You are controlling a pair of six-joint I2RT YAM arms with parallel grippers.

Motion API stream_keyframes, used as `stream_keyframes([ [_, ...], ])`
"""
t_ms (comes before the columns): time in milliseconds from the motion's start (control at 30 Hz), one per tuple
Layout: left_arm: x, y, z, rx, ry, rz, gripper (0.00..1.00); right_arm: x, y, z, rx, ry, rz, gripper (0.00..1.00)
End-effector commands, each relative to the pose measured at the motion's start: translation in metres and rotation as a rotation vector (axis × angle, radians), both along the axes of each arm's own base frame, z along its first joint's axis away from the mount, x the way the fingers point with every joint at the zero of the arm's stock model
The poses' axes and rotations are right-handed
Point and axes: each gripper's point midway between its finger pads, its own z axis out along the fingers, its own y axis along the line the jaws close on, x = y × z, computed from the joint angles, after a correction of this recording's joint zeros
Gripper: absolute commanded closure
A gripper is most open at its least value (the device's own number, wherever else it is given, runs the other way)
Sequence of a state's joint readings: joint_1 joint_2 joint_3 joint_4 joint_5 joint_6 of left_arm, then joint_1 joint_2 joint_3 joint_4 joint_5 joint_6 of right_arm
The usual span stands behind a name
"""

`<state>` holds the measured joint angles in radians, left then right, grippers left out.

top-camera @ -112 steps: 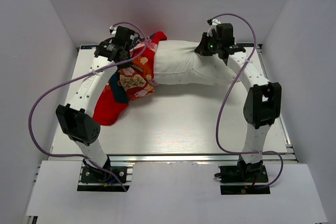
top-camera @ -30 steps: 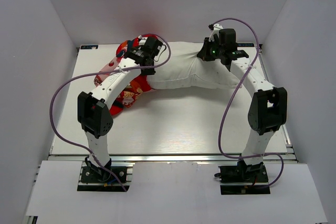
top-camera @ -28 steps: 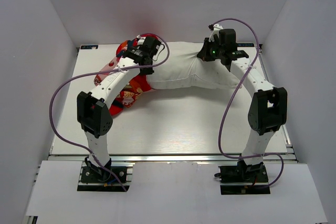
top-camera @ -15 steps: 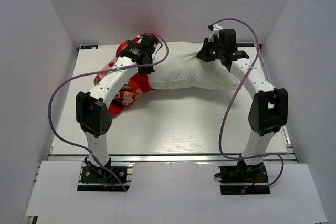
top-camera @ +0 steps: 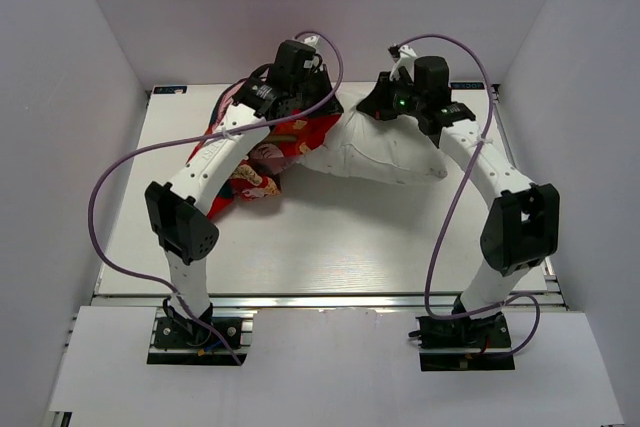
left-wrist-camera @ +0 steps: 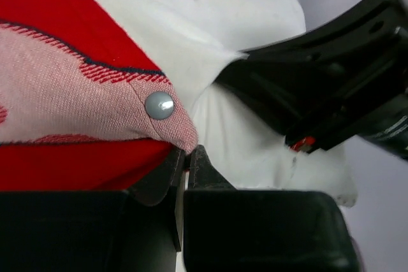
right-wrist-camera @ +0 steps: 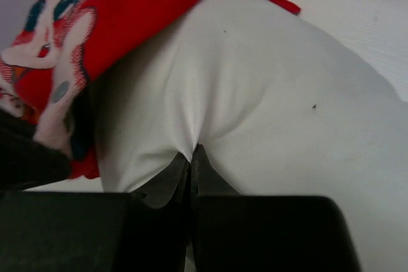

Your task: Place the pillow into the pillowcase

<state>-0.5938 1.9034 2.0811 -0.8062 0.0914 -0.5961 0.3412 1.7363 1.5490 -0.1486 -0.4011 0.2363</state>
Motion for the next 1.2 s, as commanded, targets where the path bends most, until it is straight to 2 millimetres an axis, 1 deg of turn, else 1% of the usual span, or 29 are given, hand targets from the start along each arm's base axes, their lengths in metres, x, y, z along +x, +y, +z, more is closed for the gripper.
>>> stream_keyframes([
  [0,-0.006,-0.046,0.070,-0.283,-0.103,-0.143,1.00,-0.047,0.028,0.083,0.250,-0.076,0.163,1.00],
  [33,-0.007,-0.051,0.088,-0.331,-0.123,-0.155,1.00,-0.054,0.029,0.092,0.286,-0.091,0.177,1.00],
  [67,-0.007,-0.056,0.092,-0.352,-0.123,-0.173,1.00,-0.049,0.024,0.100,0.325,-0.123,0.118,1.00],
  [100,-0.010,-0.057,0.102,-0.372,-0.130,-0.190,1.00,-0.049,0.011,0.121,0.350,-0.190,0.064,1.00],
  [167,-0.019,-0.050,0.132,-0.394,-0.175,-0.196,1.00,-0.025,-0.015,0.135,0.346,-0.288,-0.109,1.00],
  [233,-0.025,-0.037,0.148,-0.417,-0.197,-0.191,1.00,-0.001,-0.043,0.131,0.331,-0.284,-0.212,1.00],
  [267,-0.033,-0.022,0.170,-0.451,-0.236,-0.187,1.00,0.008,-0.050,0.123,0.330,-0.251,-0.232,1.00],
  [300,-0.038,-0.017,0.189,-0.509,-0.265,-0.185,1.00,0.012,-0.061,0.119,0.331,-0.227,-0.249,1.00],
  [333,-0.042,-0.016,0.184,-0.530,-0.244,-0.201,1.00,0.009,-0.058,0.113,0.323,-0.213,-0.218,1.00],
  [367,-0.047,-0.012,0.195,-0.568,-0.263,-0.211,1.00,0.005,-0.057,0.108,0.314,-0.200,-0.205,1.00],
  [400,-0.056,-0.007,0.216,-0.629,-0.296,-0.220,1.00,-0.006,-0.049,0.098,0.311,-0.191,-0.163,1.00],
  [467,-0.060,-0.014,0.206,-0.660,-0.247,-0.252,1.00,-0.035,-0.018,0.085,0.286,-0.167,-0.044,1.00],
  [500,-0.058,-0.016,0.198,-0.659,-0.231,-0.259,1.00,-0.047,-0.005,0.061,0.228,-0.156,0.021,1.00],
  [567,-0.045,-0.017,0.157,-0.621,-0.143,-0.229,1.00,-0.066,0.020,0.032,0.152,-0.133,0.096,1.00],
  [600,-0.040,-0.015,0.143,-0.616,-0.111,-0.214,1.00,-0.071,0.023,0.015,0.086,-0.119,0.129,1.00],
  [633,-0.030,-0.010,0.115,-0.614,-0.058,-0.188,1.00,-0.069,0.025,0.001,0.054,-0.105,0.142,1.00],
  [667,-0.027,-0.006,0.098,-0.607,-0.016,-0.166,1.00,-0.065,0.023,-0.004,0.023,-0.110,0.139,1.00],
  [700,-0.025,-0.001,0.095,-0.619,-0.021,-0.161,1.00,-0.061,0.020,-0.009,-0.010,-0.123,0.143,0.89],
  [733,-0.022,0.002,0.086,-0.623,-0.004,-0.149,1.00,-0.058,0.015,-0.008,-0.092,-0.174,0.182,0.82],
  [767,-0.016,0.010,0.073,-0.628,0.023,-0.126,1.00,-0.051,0.006,-0.007,-0.115,-0.188,0.174,0.63],
  [800,-0.013,0.013,0.069,-0.631,0.032,-0.115,1.00,-0.049,0.000,-0.002,-0.126,-0.230,0.201,0.55],
  [833,-0.010,0.017,0.068,-0.632,0.033,-0.106,1.00,-0.047,-0.006,0.006,-0.145,-0.297,0.232,0.47],
  [867,-0.003,0.026,0.066,-0.629,0.030,-0.083,1.00,-0.044,-0.025,0.022,-0.142,-0.352,0.223,0.41],
  [900,-0.001,0.030,0.064,-0.628,0.036,-0.072,1.00,-0.049,-0.030,0.034,-0.122,-0.397,0.252,0.29],
  [967,0.008,0.041,0.066,-0.633,0.027,-0.047,1.00,-0.053,-0.048,0.059,-0.145,-0.501,0.263,0.24],
  [1000,0.010,0.044,0.067,-0.635,0.030,-0.042,1.00,-0.065,-0.045,0.067,-0.138,-0.522,0.323,0.15],
  [1067,0.019,0.052,0.066,-0.634,0.032,-0.023,1.00,-0.085,-0.041,0.070,-0.151,-0.515,0.430,0.11],
  [1133,0.024,0.055,0.076,-0.640,0.018,-0.029,1.00,-0.110,-0.031,0.072,-0.120,-0.525,0.533,0.10],
  [1167,0.029,0.054,0.070,-0.637,0.036,-0.025,1.00,-0.122,-0.020,0.062,-0.143,-0.534,0.590,0.11],
])
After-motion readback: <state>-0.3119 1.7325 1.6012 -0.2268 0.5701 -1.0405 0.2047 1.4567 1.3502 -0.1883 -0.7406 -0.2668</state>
